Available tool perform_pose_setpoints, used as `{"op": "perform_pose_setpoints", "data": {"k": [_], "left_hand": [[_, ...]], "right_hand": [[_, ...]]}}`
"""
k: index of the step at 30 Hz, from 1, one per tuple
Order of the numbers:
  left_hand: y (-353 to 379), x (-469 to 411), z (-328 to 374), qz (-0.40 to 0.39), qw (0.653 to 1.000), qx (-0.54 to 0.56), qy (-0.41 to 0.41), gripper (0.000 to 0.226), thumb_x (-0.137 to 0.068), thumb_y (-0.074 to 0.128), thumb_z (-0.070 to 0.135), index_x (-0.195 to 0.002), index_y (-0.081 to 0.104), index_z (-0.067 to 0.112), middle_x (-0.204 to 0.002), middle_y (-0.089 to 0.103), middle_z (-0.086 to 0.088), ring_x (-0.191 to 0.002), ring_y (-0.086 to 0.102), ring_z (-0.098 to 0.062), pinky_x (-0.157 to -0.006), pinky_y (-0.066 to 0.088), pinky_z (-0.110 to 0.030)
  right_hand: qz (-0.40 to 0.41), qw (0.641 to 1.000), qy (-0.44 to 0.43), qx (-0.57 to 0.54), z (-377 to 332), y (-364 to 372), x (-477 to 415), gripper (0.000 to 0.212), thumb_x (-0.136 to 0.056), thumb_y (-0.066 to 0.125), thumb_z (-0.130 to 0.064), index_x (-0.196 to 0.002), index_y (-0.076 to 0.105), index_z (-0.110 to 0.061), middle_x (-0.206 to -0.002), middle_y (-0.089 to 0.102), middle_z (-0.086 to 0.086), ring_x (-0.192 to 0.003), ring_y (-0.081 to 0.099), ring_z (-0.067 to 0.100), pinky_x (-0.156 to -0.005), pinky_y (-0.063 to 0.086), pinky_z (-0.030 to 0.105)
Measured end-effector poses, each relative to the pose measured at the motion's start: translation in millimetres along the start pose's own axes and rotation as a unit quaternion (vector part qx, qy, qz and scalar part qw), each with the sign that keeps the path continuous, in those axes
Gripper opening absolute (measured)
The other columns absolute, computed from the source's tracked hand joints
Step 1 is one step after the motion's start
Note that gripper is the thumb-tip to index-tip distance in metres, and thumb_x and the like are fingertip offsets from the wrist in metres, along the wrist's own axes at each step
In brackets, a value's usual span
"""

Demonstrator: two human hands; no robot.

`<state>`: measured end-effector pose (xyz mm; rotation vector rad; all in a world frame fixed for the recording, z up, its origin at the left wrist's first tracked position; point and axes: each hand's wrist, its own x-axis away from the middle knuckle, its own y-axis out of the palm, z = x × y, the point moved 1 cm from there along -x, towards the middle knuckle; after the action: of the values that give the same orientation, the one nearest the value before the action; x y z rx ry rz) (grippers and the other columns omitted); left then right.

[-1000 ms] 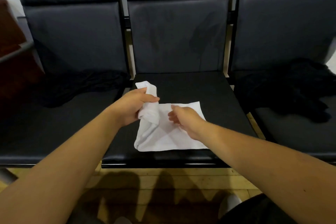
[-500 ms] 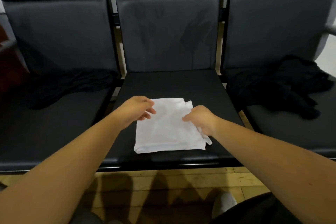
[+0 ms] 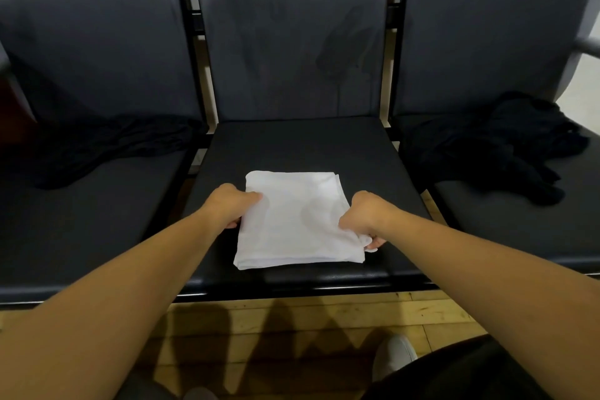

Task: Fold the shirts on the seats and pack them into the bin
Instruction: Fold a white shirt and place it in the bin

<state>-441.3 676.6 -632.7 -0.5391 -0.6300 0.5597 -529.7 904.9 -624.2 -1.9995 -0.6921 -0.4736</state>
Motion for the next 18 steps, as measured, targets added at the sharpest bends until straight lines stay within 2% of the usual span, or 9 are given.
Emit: {"op": "perform_pose_setpoints", "data": {"k": [2,4,7,9,11,12,14,15,18], "left_hand": [[2.4,-2.1,0.3,-0.006,0.999,0.035,-0.007,0.043,-0.092,0.070,0.039,-0.112,0.047,0.008,-0.115,0.055,-0.006,-0.106,0.056,-0.025,-0.087,0.051,-0.037],[1.8,-4.0,0.7,-0.035,0.996,0.080,-0.030,0.057,-0.084,0.079,0.042,-0.119,0.058,0.003,-0.118,0.061,-0.005,-0.108,0.058,-0.025,-0.087,0.049,-0.036],[-2.4,-5.1,3.0,-0.120,0.977,0.168,-0.061,0.052,-0.075,0.086,0.035,-0.117,0.069,0.008,-0.116,0.073,-0.008,-0.107,0.068,-0.025,-0.096,0.052,-0.038],[-7.7,-1.2,6.3,-0.167,0.954,0.238,-0.071,0.049,-0.078,0.084,0.026,-0.121,0.068,0.008,-0.112,0.076,-0.011,-0.104,0.072,-0.029,-0.097,0.054,-0.046],[-14.3,2.1,8.8,-0.182,0.942,0.274,-0.067,0.049,-0.079,0.082,0.023,-0.124,0.066,0.010,-0.110,0.076,-0.013,-0.104,0.072,-0.033,-0.097,0.053,-0.051],[-17.6,3.3,9.6,-0.178,0.940,0.286,-0.059,0.049,-0.079,0.081,0.023,-0.124,0.066,0.011,-0.109,0.076,-0.013,-0.104,0.072,-0.034,-0.097,0.053,-0.052],[-25.0,8.6,9.0,-0.160,0.935,0.313,-0.046,0.046,-0.079,0.079,0.024,-0.123,0.066,0.013,-0.108,0.076,-0.014,-0.103,0.071,-0.035,-0.094,0.054,-0.052],[-30.0,11.1,6.7,-0.149,0.930,0.334,-0.040,0.044,-0.080,0.077,0.024,-0.122,0.065,0.013,-0.106,0.077,-0.014,-0.102,0.071,-0.035,-0.092,0.055,-0.051],[-50.6,17.1,-4.8,-0.136,0.904,0.406,-0.008,0.041,-0.087,0.066,0.024,-0.126,0.064,0.013,-0.111,0.076,-0.014,-0.106,0.071,-0.035,-0.093,0.054,-0.050]], "right_hand": [[0.019,1.000,0.000,0.024,0.6,1.3,-3.4,0.016,-0.092,0.047,-0.008,-0.079,0.055,-0.003,-0.061,0.058,0.012,-0.058,0.056,0.027,-0.055,0.048,0.030],[0.084,0.995,-0.036,0.045,1.3,3.3,-11.4,0.026,-0.098,0.049,-0.028,-0.081,0.051,-0.008,-0.074,0.057,0.006,-0.064,0.054,0.021,-0.053,0.043,0.027],[0.134,0.989,-0.052,-0.026,-2.9,9.5,-19.8,0.037,-0.100,0.050,-0.043,-0.088,0.049,-0.008,-0.080,0.052,0.002,-0.064,0.050,0.016,-0.050,0.036,0.027],[0.111,0.987,-0.048,-0.110,-9.7,13.1,-21.5,0.037,-0.100,0.054,-0.042,-0.097,0.054,-0.005,-0.081,0.054,0.002,-0.068,0.053,0.016,-0.058,0.045,0.029],[0.066,0.977,-0.025,-0.200,-17.5,14.9,-23.1,0.035,-0.099,0.059,-0.035,-0.111,0.060,-0.003,-0.091,0.061,0.006,-0.080,0.061,0.021,-0.078,0.055,0.035],[0.044,0.974,-0.014,-0.222,-21.6,15.1,-22.8,0.030,-0.098,0.061,-0.030,-0.111,0.061,-0.004,-0.091,0.062,0.007,-0.080,0.061,0.022,-0.079,0.055,0.035],[0.007,0.969,-0.008,-0.249,-30.2,14.2,-19.6,0.016,-0.095,0.064,-0.021,-0.104,0.062,-0.007,-0.084,0.060,0.006,-0.070,0.057,0.019,-0.067,0.051,0.033],[-0.003,0.964,-0.021,-0.265,-34.7,13.6,-19.2,0.014,-0.095,0.064,-0.019,-0.103,0.063,-0.008,-0.086,0.062,0.006,-0.072,0.059,0.019,-0.066,0.050,0.032],[0.010,0.945,-0.108,-0.310,-49.1,12.2,-21.9,0.025,-0.099,0.060,-0.022,-0.112,0.066,-0.002,-0.109,0.070,0.014,-0.097,0.069,0.027,-0.079,0.056,0.037]]}}
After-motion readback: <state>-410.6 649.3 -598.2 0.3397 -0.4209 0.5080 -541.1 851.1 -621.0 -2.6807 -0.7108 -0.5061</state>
